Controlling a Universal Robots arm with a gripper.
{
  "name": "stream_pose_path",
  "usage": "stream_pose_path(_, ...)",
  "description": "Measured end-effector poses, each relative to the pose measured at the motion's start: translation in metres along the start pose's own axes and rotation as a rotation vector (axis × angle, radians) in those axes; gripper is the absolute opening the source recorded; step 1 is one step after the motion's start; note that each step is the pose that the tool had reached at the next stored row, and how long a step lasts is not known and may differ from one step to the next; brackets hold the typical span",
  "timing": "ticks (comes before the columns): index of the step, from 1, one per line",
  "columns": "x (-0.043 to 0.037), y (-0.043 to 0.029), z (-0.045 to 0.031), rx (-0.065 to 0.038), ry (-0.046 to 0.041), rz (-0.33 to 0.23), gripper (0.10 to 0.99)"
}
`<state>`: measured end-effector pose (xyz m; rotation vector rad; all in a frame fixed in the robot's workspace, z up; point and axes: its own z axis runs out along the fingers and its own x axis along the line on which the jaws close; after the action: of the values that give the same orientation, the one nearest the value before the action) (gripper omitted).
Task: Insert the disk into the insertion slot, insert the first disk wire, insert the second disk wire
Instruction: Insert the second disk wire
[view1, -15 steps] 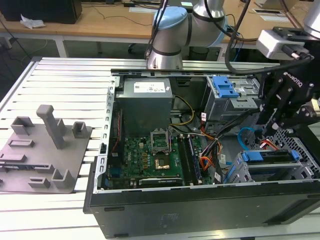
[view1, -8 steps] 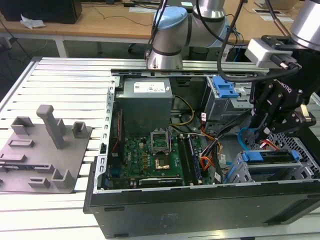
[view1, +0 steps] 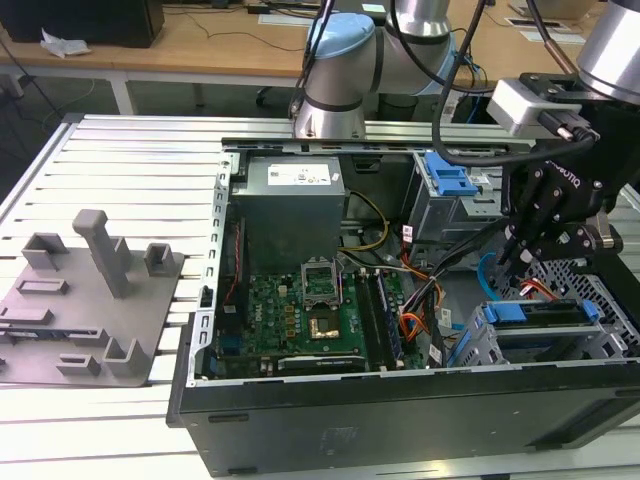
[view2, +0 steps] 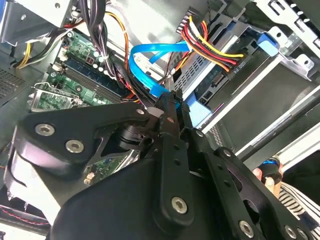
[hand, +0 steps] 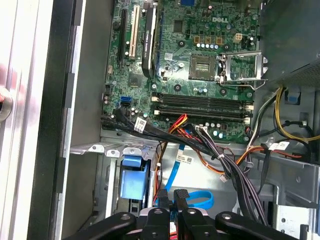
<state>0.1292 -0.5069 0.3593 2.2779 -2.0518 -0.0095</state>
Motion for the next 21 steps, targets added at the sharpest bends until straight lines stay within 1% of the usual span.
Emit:
stream_pose_path(4,0.0001,0.0000,0.0000,0.000,0.0000,0.000,0.161)
stream_pose_path(5,0.0004,-0.0017,0.0000,0.000,0.0000,0.000,0.161)
stream_pose_path(6,0.0010,-0.0078,-0.0001,-0.003,-0.0003,0.000,0.161)
stream_pose_path(7,0.0021,-0.0083,0.0000,-0.003,-0.0003,0.000,0.161)
stream_pose_path(10,0.0098,-0.0076,0.0007,-0.003,-0.0003,0.000,0.161)
stream_pose_path(13,0.0298,-0.0055,0.0030,-0.003,-0.0021,0.000,0.161)
stream_pose_path(14,0.0330,-0.0061,0.0038,-0.003,-0.0041,0.000,0.161)
stream_pose_path(16,0.0336,-0.0097,0.0057,-0.003,-0.0059,0.001,0.161)
stream_pose_path(18,0.0337,-0.0118,0.0077,-0.004,-0.0067,0.002,0.161)
stream_pose_path(20,0.0334,-0.0150,0.0118,-0.004,-0.0111,0.004,0.161)
stream_pose_path(21,0.0334,-0.0156,0.0126,-0.004,-0.0126,0.004,0.161)
